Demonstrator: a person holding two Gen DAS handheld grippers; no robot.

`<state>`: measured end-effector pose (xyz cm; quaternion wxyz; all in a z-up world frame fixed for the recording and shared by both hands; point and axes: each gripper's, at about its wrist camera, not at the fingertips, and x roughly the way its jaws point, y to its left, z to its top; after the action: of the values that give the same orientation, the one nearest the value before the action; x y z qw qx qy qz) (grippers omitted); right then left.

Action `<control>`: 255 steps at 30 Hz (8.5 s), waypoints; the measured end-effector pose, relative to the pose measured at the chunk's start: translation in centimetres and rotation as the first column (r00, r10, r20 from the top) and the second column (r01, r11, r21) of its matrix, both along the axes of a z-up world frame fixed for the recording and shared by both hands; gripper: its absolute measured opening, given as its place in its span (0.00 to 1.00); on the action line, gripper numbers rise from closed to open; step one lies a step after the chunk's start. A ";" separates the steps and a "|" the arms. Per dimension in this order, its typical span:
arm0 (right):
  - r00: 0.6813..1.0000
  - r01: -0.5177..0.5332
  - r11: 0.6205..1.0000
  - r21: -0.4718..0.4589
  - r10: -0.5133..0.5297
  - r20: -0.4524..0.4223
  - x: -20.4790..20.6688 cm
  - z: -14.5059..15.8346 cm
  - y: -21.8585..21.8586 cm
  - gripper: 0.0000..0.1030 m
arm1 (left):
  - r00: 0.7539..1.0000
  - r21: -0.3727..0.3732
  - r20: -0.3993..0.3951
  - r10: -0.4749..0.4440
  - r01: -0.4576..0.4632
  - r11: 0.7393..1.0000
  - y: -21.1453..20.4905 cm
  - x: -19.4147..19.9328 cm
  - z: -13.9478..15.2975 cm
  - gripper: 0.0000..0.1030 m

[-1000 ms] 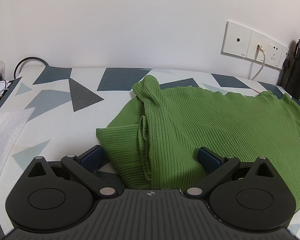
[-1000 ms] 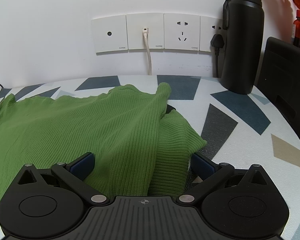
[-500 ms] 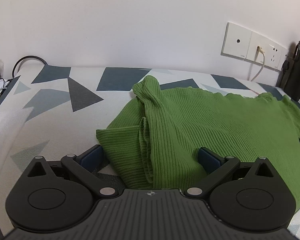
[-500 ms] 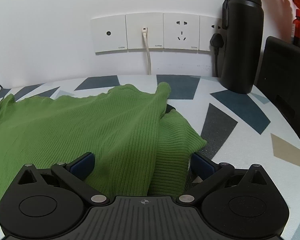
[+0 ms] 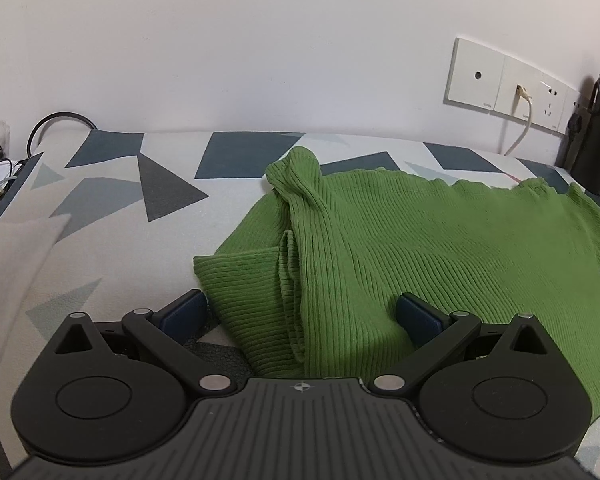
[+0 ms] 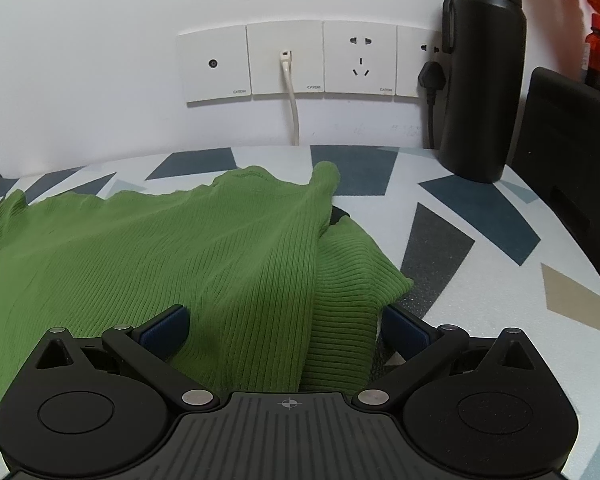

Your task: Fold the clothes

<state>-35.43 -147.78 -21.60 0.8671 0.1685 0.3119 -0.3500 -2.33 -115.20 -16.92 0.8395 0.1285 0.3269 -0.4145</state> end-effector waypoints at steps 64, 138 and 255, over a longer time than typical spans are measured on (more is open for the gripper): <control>0.908 -0.397 0.898 0.190 0.414 -0.062 7.9 2.6 9.4 0.23 | 0.933 0.098 -0.337 -0.128 0.170 0.981 -2.2 -8.2 3.3 0.21; 0.234 -0.972 0.233 0.008 0.972 0.027 31.8 20.8 70.8 0.20 | 0.785 -0.174 -0.129 0.606 -0.619 0.766 60.8 -2.8 16.9 0.19; -0.256 -0.907 -0.227 0.355 0.966 -0.036 76.1 -1.0 212.3 0.17 | 0.211 0.099 -0.465 0.860 -0.953 0.287 196.2 22.6 -3.3 0.22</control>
<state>40.67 64.51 -22.57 0.7302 -0.1115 0.4857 0.4673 20.30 81.00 -20.25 0.8319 -0.2727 0.4704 0.1111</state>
